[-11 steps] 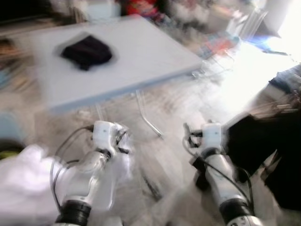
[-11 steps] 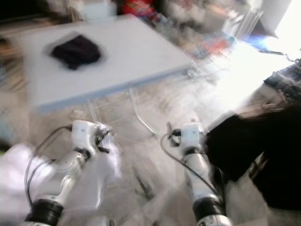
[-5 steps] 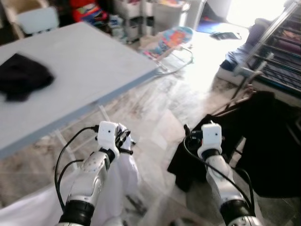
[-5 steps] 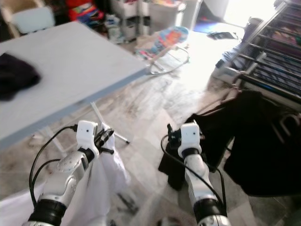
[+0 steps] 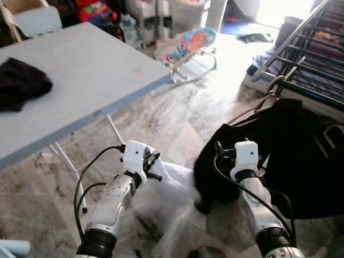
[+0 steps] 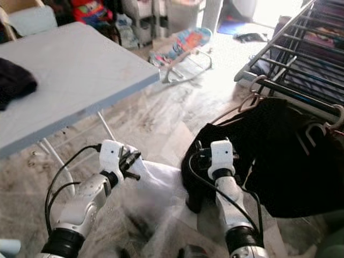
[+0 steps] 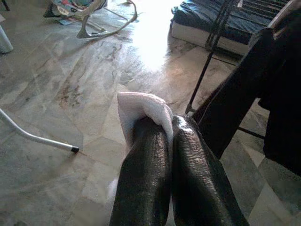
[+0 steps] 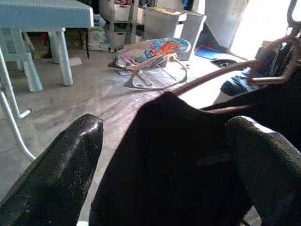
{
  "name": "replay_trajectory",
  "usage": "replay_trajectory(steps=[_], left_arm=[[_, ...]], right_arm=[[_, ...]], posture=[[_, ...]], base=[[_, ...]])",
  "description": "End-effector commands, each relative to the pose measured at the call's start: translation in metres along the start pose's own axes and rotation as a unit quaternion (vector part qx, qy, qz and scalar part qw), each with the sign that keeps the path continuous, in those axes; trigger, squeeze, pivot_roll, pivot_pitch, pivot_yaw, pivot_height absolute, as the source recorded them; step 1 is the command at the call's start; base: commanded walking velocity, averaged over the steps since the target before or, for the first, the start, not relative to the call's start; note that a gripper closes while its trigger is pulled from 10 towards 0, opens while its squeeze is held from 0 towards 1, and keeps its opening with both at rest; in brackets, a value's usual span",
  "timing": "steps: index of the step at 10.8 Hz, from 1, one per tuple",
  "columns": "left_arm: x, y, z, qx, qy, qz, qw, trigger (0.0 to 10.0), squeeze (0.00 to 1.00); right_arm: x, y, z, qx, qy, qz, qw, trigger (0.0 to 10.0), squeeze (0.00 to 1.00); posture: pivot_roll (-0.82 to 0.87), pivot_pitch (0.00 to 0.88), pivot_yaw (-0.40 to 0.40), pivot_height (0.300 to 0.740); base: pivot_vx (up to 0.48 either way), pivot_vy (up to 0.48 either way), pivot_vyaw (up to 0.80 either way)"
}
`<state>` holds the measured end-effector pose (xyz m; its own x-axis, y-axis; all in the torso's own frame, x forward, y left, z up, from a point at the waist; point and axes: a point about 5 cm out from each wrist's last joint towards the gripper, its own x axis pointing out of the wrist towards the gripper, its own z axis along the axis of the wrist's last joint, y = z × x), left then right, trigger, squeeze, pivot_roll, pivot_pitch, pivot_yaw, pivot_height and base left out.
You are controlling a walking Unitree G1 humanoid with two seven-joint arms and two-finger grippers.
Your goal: Hang hanger
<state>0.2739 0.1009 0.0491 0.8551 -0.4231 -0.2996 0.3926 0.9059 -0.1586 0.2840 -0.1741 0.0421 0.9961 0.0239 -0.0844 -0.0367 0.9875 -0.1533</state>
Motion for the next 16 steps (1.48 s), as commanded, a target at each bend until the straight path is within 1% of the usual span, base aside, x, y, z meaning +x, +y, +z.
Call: replay_trajectory(steps=[1,3,4,6,9,12,16], left_arm=[[0.000,0.001,0.011,0.008,-0.020,-0.004,1.000,10.0,0.00],[-0.003,0.012,0.010,0.007,-0.011,0.018,1.000,10.0,0.00],[-0.004,0.013,0.011,0.004,-0.015,0.019,1.000,10.0,0.00],[-0.003,0.014,0.011,0.004,-0.014,0.020,1.000,10.0,0.00],[-0.003,0.011,0.009,0.003,-0.013,0.017,1.000,10.0,0.00],[-0.002,0.012,0.011,0.003,-0.014,0.018,1.000,10.0,0.00],[-0.002,0.010,0.009,0.003,-0.011,0.016,1.000,10.0,0.00]], right_arm=[[0.001,-0.001,0.002,-0.001,-0.003,-0.004,1.000,10.0,0.00],[0.002,-0.001,0.001,-0.006,0.002,0.000,1.000,10.0,0.00],[0.003,-0.002,0.001,-0.005,0.002,-0.001,1.000,10.0,0.00],[0.003,-0.002,0.002,-0.008,0.001,0.001,1.000,10.0,0.00],[0.004,-0.002,0.002,-0.012,0.000,0.003,1.000,10.0,0.00],[0.004,-0.002,0.002,-0.014,0.000,0.004,1.000,10.0,0.00],[0.004,-0.004,0.003,-0.017,-0.005,-0.002,1.000,10.0,0.00]], posture=[[-0.03,0.000,0.002,0.740],[-0.02,0.000,-0.004,0.740],[-0.02,0.000,-0.008,0.740],[-0.02,0.000,-0.011,0.740],[-0.03,0.000,-0.012,0.740],[-0.03,0.000,-0.014,0.740],[-0.03,0.000,-0.013,0.740]], base=[[0.000,0.000,0.00],[0.000,0.000,0.00],[0.000,0.000,-0.80],[0.000,0.000,-0.80],[0.000,0.259,-0.63],[0.000,0.291,-0.46],[0.000,0.301,0.00]])
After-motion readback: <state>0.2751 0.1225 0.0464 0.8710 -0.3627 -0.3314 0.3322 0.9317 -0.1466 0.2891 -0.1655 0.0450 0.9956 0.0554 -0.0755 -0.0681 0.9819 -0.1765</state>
